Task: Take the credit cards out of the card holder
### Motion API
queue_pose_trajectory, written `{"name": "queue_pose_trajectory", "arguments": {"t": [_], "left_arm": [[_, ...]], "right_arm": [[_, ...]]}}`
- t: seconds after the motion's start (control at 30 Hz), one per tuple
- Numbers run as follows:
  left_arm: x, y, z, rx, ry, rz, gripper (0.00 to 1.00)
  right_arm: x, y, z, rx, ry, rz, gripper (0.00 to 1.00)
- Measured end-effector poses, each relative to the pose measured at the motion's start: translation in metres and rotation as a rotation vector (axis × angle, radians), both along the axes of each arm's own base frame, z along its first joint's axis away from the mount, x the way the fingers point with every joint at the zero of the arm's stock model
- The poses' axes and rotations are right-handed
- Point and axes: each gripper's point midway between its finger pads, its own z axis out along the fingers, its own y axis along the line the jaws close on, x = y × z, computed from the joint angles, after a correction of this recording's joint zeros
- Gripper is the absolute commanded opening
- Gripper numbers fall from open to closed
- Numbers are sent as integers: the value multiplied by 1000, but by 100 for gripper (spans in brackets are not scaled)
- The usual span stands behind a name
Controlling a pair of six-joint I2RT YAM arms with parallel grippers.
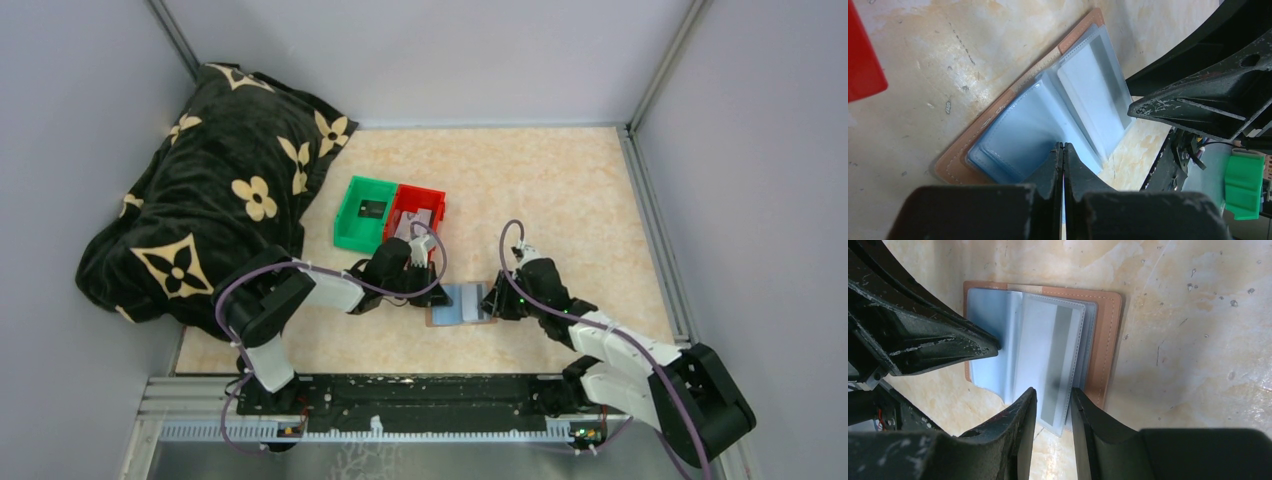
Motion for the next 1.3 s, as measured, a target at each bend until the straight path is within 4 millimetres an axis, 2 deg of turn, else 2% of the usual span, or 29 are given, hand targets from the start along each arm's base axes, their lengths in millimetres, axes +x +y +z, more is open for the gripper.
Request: {"name": "queue_pose_trajectory", "arguments": {"t": [0.53, 0.9, 1.03, 1.3], "left_arm": [[0, -2, 0, -9, -1, -5, 1], [0, -3, -1, -14, -2, -8, 1], [0, -3, -1, -15, -2, -8, 1], [0, -2, -1, -13, -2, -8, 1]], "right_arm": [[-4, 1, 5, 13, 3, 13, 32], [2, 12, 21, 37, -26, 31, 32], [-3, 23, 23, 40, -19, 65, 32], [-10, 58, 31, 55, -16, 157, 35]]}}
